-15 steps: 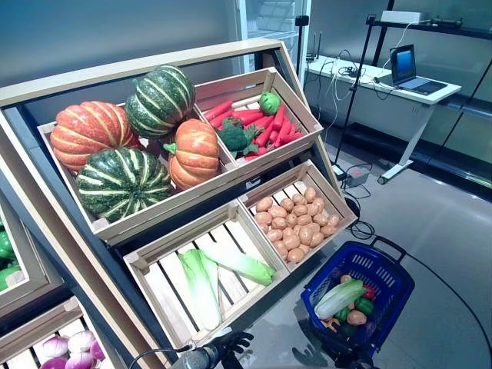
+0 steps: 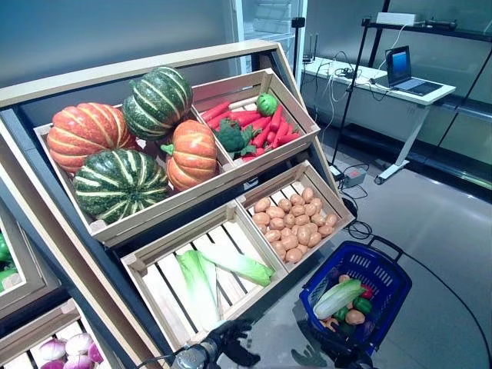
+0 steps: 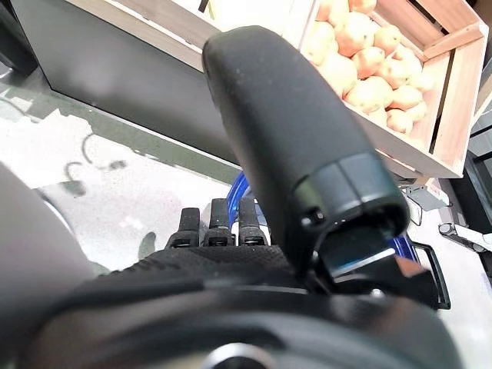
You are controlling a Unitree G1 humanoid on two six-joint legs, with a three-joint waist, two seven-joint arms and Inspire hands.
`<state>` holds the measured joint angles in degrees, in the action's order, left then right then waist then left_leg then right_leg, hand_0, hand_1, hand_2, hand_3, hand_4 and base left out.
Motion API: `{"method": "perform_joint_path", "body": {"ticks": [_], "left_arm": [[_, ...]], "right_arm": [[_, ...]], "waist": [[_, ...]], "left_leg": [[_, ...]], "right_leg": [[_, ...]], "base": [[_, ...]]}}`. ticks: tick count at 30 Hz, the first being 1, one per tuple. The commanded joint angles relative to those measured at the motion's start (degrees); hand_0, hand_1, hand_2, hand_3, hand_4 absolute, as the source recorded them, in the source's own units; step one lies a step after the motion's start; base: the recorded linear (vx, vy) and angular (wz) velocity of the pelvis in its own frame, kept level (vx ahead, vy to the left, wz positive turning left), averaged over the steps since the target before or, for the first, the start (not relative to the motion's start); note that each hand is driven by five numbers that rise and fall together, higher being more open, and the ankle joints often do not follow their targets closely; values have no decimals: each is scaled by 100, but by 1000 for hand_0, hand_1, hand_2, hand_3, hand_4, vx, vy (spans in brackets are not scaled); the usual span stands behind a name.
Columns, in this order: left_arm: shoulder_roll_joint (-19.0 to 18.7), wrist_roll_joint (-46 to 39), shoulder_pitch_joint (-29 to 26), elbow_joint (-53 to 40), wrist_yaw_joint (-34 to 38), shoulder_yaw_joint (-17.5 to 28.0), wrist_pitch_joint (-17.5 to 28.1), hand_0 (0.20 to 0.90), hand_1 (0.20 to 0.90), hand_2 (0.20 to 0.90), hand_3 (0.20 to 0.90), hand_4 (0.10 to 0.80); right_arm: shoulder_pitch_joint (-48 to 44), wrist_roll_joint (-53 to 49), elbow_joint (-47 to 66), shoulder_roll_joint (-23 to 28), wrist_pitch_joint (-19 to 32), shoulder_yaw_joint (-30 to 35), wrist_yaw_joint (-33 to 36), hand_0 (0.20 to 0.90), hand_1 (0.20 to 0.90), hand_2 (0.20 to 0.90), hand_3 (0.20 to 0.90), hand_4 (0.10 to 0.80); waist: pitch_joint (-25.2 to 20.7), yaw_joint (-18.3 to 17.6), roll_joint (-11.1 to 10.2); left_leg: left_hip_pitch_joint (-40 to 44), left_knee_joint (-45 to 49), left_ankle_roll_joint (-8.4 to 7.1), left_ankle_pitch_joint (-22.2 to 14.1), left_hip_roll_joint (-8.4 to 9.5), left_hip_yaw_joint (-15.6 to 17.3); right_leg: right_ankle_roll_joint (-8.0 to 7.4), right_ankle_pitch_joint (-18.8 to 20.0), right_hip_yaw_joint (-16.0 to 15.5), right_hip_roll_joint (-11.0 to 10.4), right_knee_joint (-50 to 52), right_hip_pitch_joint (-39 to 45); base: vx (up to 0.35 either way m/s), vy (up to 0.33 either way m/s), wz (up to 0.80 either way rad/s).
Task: Put vegetables into the basket
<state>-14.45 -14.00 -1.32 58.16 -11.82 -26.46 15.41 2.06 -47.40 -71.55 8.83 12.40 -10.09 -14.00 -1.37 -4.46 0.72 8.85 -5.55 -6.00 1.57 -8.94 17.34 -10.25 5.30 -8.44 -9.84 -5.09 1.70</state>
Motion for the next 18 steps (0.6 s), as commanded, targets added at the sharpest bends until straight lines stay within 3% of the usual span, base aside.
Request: {"method": "perform_joint_path", "body": {"ticks": [1,4,6,13,15,18], "left_arm": [[297,-1538,-683,-300,-1015,208,1446,900,900,900,900,800],[440,-2393,-754,-354,-1512,424,1773,900,900,900,900,800],[414,-2607,-722,-714,-1409,580,1834,900,900,900,900,800],[-188,-1159,-535,-2323,1070,881,1782,900,900,900,900,800],[-395,-76,-566,-2684,2372,962,1681,900,900,900,900,800],[-530,868,-661,-2801,3492,972,1400,900,900,900,900,800]], "right_arm": [[-686,263,115,8,576,21,32,900,900,900,900,800],[-690,268,117,-57,653,23,55,900,900,900,900,800],[-619,363,254,-149,759,-41,245,900,900,900,900,800],[-322,45,1152,-254,736,-140,727,900,900,900,900,800],[-236,-156,1287,-268,857,-109,725,900,900,900,900,800],[-170,-306,1364,-276,970,-63,674,900,900,900,900,800]], "waist": [[363,114,44],[402,122,8],[407,131,19],[438,215,28],[453,231,16],[443,222,-6]], "left_leg": [[-97,72,35,-300,-78,-202],[-57,55,51,-316,-67,-211],[-50,55,52,-319,-54,-225],[-117,96,69,-318,-2,-353],[-128,106,75,-321,9,-388],[-126,110,74,-329,13,-412]], "right_leg": [[-2,-377,-271,-62,113,351],[30,-358,-312,-56,89,402],[39,-360,-323,-62,84,419],[66,-387,-325,-83,93,421],[71,-385,-308,-85,90,424],[63,-393,-299,-91,104,433]], "base": [[-20,-68,-4],[-5,-24,1],[0,0,0],[-2,-4,4],[7,-32,11],[38,-32,3]]}}
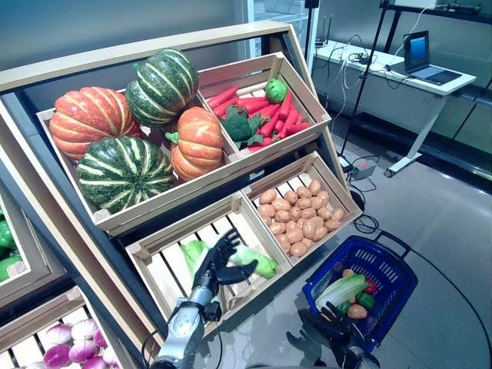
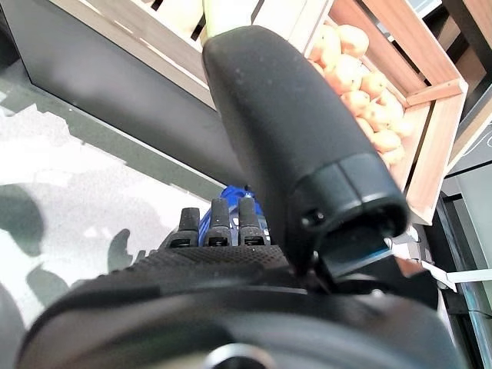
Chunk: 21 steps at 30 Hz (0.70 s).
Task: Put vegetables into the basket
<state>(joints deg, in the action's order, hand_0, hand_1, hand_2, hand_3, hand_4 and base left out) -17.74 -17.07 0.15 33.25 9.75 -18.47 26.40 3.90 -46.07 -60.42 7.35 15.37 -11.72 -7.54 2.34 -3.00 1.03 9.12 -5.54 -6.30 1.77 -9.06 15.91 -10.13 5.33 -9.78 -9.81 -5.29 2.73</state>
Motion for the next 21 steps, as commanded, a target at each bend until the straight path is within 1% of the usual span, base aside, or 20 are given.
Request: {"method": "perform_joint_path", "body": {"ticks": [1,4,6,7,8,10,11,13,15,17,19,20,21], "left_arm": [[-267,1570,-894,-373,1809,191,52,900,900,900,900,800],[-340,1981,-1033,-485,2311,217,-293,900,900,900,900,800],[-382,2331,-1115,-587,2780,237,-545,900,900,900,900,800],[-384,2340,-1129,-591,2807,237,-561,900,900,900,900,800],[-391,2443,-1268,-554,3106,238,-759,900,900,900,900,800],[-380,2543,-1469,-404,3372,247,-913,900,900,900,900,800],[-359,2633,-1614,-282,3537,234,-993,900,900,900,900,800],[-354,2701,-1762,-150,3690,188,-1116,900,900,900,900,800],[-313,2743,-1977,93,3920,99,-1324,900,900,900,900,800],[-243,2750,-2124,399,4159,32,-1407,900,900,900,900,800],[-211,2768,-2173,483,4247,27,-1446,900,900,900,900,800],[-175,2742,-2234,591,4357,2,-1529,900,900,900,900,800],[-132,2644,-2371,717,4486,-57,-1650,900,900,900,900,800]], "right_arm": [[-316,-508,319,-120,764,104,-1,900,900,900,900,800],[-273,-655,550,-99,798,96,-19,900,900,900,900,800],[-246,-729,811,-82,821,72,-40,900,900,900,900,800],[-245,-727,846,-80,815,66,-28,900,900,900,900,800],[-259,-755,1045,-54,842,16,-33,900,900,900,900,800],[-313,-799,1240,-7,876,-46,-12,900,900,900,900,800],[-381,-893,1315,38,882,-74,-22,900,900,900,900,800],[-461,-1013,1355,90,877,-103,-63,900,900,900,900,800],[-597,-1096,1479,157,844,-177,15,900,900,900,900,800],[-651,-1139,1574,208,836,-239,122,900,900,900,900,800],[-673,-1144,1619,224,822,-252,176,900,900,900,900,800],[-674,-1143,1637,239,838,-253,184,900,900,900,900,800],[-765,-1180,1644,297,878,-275,224,900,900,900,900,800]], "waist": [[76,61,-55],[108,25,-93],[191,-6,-122],[201,-8,-124],[335,-30,-146],[495,-41,-169],[598,-47,-192],[705,-69,-232],[881,-103,-287],[999,-142,-319],[1013,-156,-315],[1046,-176,-317],[1155,-190,-322]], "left_leg": [[-157,130,105,-355,26,-280],[-181,248,101,-367,5,-270],[-333,572,103,-446,-34,-276],[-361,614,101,-453,-37,-286],[-543,901,88,-496,-74,-359],[-803,1267,69,-571,-132,-446],[-1018,1608,54,-669,-188,-478],[-1245,1979,33,-788,-262,-482],[-1647,2636,32,-992,-380,-529],[-2003,3175,51,-1183,-435,-638],[-2111,3291,75,-1230,-455,-655],[-2269,3504,74,-1307,-482,-668],[-2562,3853,88,-1408,-469,-774]], "right_leg": [[53,-415,-149,-102,155,330],[57,-461,-93,-136,300,280],[87,-577,-11,-173,611,135],[89,-588,0,-176,651,111],[114,-680,82,-197,963,-72],[146,-795,140,-228,1306,-314],[161,-889,192,-258,1554,-494],[185,-964,252,-298,1785,-670],[230,-1126,350,-357,2328,-1008],[268,-1273,395,-428,2809,-1287],[277,-1330,414,-437,2966,-1405],[314,-1399,420,-456,3169,-1543],[316,-1461,477,-479,3500,-1805]], "base": [[48,-30,1],[40,-20,1],[0,0,0],[-54,-10,-1],[-97,-11,-2],[-148,-14,-1],[-131,-17,-2],[-131,-24,-3],[-133,-9,1],[-73,25,0],[-36,30,1],[-99,50,-7],[-173,68,-11]]}}
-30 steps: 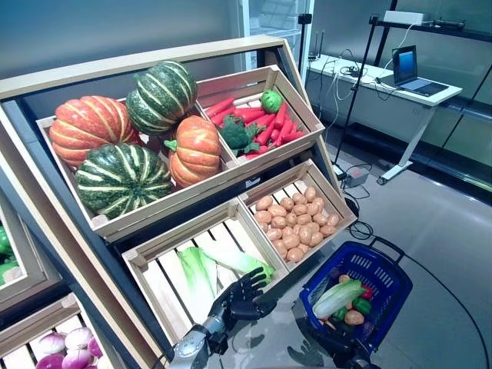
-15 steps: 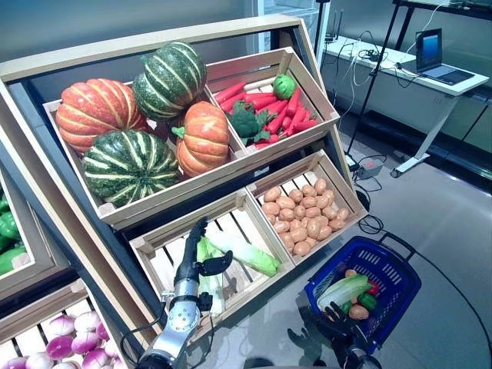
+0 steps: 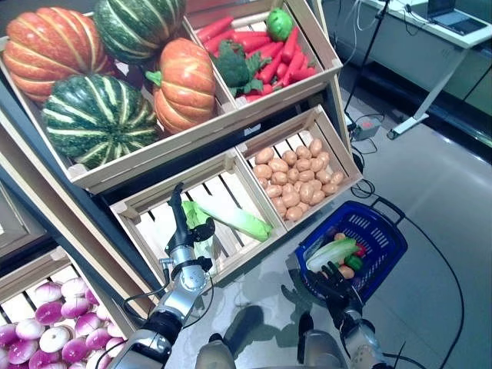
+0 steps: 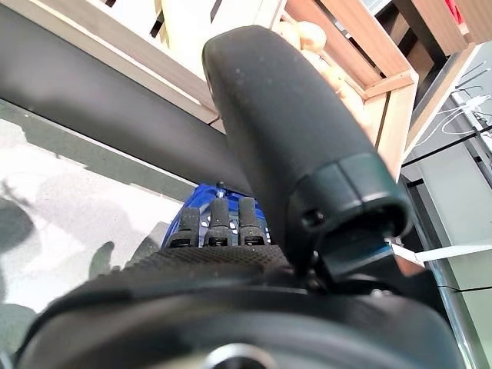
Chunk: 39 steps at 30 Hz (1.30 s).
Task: Put vegetables into the basket
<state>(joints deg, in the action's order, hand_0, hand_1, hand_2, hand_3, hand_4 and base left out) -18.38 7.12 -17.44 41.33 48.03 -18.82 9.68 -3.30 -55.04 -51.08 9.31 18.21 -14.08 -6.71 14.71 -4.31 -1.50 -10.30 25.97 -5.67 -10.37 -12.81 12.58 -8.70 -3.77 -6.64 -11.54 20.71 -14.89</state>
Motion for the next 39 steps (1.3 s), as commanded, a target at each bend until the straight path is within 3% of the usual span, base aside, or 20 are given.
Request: {"method": "perform_joint_path", "body": {"ticks": [1,7,9,15,16,18,19,21,26,31,36,39], "left_arm": [[-26,93,-749,76,787,-56,-51,900,900,900,900,800],[115,-299,-1141,635,1325,-37,-197,900,900,900,900,800],[137,-784,-1243,881,1481,30,-266,900,900,900,900,800],[181,-1231,-1426,1414,1604,153,-292,900,900,900,900,800],[188,-1277,-1444,1484,1618,178,-287,900,900,900,900,800],[165,-1331,-1475,1512,1638,184,-266,900,900,900,900,800],[127,-1518,-1518,1505,1651,216,-291,900,900,900,900,800],[119,-1590,-1566,1523,1638,237,-290,900,900,900,900,800],[79,-1969,-1820,1552,1261,283,-247,900,900,900,900,800],[-223,-2096,-2187,1436,764,223,-200,900,900,900,900,800],[-395,-2176,-2213,1274,542,233,-192,900,900,900,900,800],[-522,-2345,-2322,1346,301,262,-290,900,900,900,900,800]], "right_arm": [[-135,-307,720,137,629,-55,193,900,900,900,900,800],[-432,-339,693,214,682,-74,371,900,900,900,900,800],[-484,-437,697,238,678,-58,396,900,900,900,900,800],[-557,-444,557,301,660,-3,404,900,900,900,900,800],[-558,-426,544,311,652,-8,418,900,900,900,900,800],[-584,-445,527,326,644,0,415,900,900,900,900,800],[-612,-490,530,380,596,33,401,900,900,900,900,800],[-642,-483,559,394,576,41,422,900,900,900,900,800],[-784,-441,716,443,491,35,745,900,900,900,900,800],[-930,-422,880,571,371,83,1024,900,900,900,900,800],[-872,-429,820,668,343,183,872,900,900,900,900,800],[-943,-396,721,729,272,218,785,900,900,900,900,800]], "waist": [[14,-75,-73],[260,-128,-105],[309,-169,-135],[389,-273,-156],[422,-285,-153],[415,-299,-163],[468,-306,-167],[484,-313,-179],[560,-326,-258],[627,-358,-336],[624,-375,-301],[612,-409,-282]], "left_leg": [[-831,938,36,-258,-110,-474],[-1434,1751,67,-597,-136,-610],[-1666,2068,59,-727,-142,-660],[-2085,2621,57,-964,-204,-764],[-2122,2803,1,-1159,-233,-809],[-2243,2777,28,-1017,-228,-801],[-2334,2998,-31,-1227,-258,-859],[-2446,3073,-53,-1249,-267,-882],[-2879,3366,-100,-1315,-288,-1008],[-3300,3623,-146,-1379,-351,-1101],[-3384,3597,-135,-1368,-372,-1082],[-3450,3573,-204,-1332,-404,-1051]], "right_leg": [[183,-609,186,-334,1182,-269],[175,-872,285,-507,2081,-965],[146,-953,351,-581,2387,-1232],[131,-1085,450,-667,2884,-1743],[83,-1252,492,-675,3067,-1804],[119,-1112,490,-679,3014,-1920],[56,-1282,546,-680,3218,-2031],[48,-1290,566,-679,3282,-2147],[33,-1316,643,-665,3541,-2578],[6,-1312,706,-645,3761,-2994],[-26,-1270,695,-655,3747,-3095],[-52,-1220,701,-658,3702,-3145]], "base": [[-177,59,-13],[-92,42,-2],[-46,34,4],[-9,42,-1],[-22,67,2],[-18,58,-6],[31,67,-8],[-16,53,-6],[-71,28,-5],[-85,19,-4],[-49,45,-9],[-20,34,-14]]}}
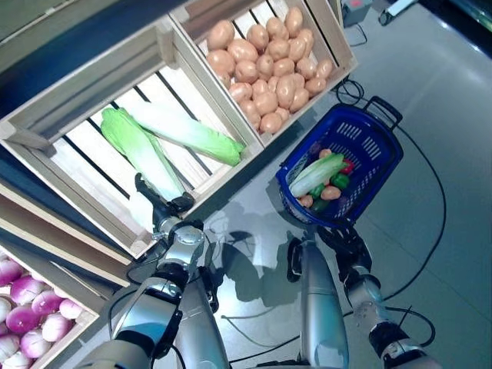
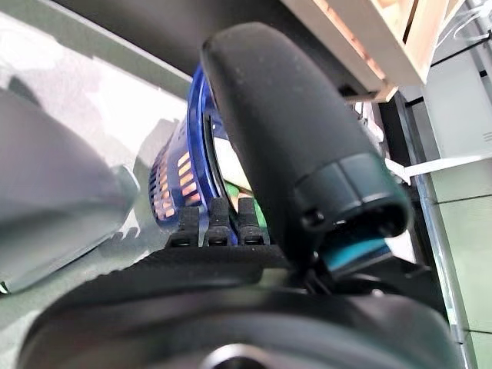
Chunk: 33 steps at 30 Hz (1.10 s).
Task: Put vegetables into the basket
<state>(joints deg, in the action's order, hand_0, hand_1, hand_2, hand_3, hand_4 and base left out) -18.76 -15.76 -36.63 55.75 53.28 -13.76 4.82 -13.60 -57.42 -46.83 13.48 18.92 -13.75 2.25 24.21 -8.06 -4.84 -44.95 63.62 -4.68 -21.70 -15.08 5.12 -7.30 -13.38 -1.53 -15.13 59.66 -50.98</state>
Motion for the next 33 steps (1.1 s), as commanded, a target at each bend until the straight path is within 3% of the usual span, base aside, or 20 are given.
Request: {"method": "perform_joint_path", "body": {"ticks": [1,7,19,20,21,22,23,33], "left_arm": [[-495,-78,-413,-84,-247,-240,197,900,900,900,900,800],[-710,-879,-557,292,-843,-32,184,900,900,900,900,800],[-1143,-2773,-1086,1342,-1996,496,-553,900,900,900,900,800],[-1171,-2846,-1121,1412,-2118,521,-644,771,771,771,771,714],[-1193,-2980,-1150,1472,-2264,527,-753,585,585,585,585,590],[-1196,-3024,-1162,1491,-2305,530,-781,495,495,495,495,530],[-1210,-3083,-1190,1542,-2385,536,-809,300,300,300,300,400],[-1310,-3222,-1093,1398,-2548,665,-770,300,300,300,300,400]], "right_arm": [[81,-160,288,316,199,188,-115,900,900,900,900,800],[10,-301,367,368,191,281,-67,900,900,900,900,800],[-161,-429,432,490,343,579,193,900,900,900,900,800],[-180,-447,427,500,347,599,181,900,900,900,900,800],[-192,-451,434,507,349,613,168,900,900,900,900,800],[-204,-454,435,512,347,612,168,900,900,900,900,800],[-237,-459,414,521,345,610,158,900,900,900,900,800],[-241,-457,354,608,289,688,91,900,900,900,900,800]], "waist": [[-338,-36,53],[-314,-93,58],[-208,-213,42],[-208,-222,39],[-211,-230,39],[-212,-231,39],[-213,-235,38],[-314,-266,118]], "left_leg": [[9,-191,-304,-197,-182,-304],[-187,-32,-358,-237,-263,-327],[-666,317,-394,-309,-440,-429],[-687,335,-393,-313,-456,-437],[-696,349,-390,-321,-467,-446],[-700,354,-390,-324,-471,-447],[-698,356,-393,-330,-476,-448],[-398,121,-364,-303,-443,-367]], "right_leg": [[-192,-258,191,-302,-191,456],[-226,-277,203,-359,-59,255],[-232,-381,231,-410,271,-190],[-224,-394,233,-411,289,-210],[-217,-409,234,-412,305,-221],[-213,-413,236,-410,307,-223],[-207,-423,239,-403,310,-222],[-173,-439,253,-344,112,60]], "base": [[-26,18,22],[-15,5,-8],[-27,-1,-2],[0,0,0],[-18,-9,5],[-13,-8,32],[-9,-5,38],[10,3,-5]]}}
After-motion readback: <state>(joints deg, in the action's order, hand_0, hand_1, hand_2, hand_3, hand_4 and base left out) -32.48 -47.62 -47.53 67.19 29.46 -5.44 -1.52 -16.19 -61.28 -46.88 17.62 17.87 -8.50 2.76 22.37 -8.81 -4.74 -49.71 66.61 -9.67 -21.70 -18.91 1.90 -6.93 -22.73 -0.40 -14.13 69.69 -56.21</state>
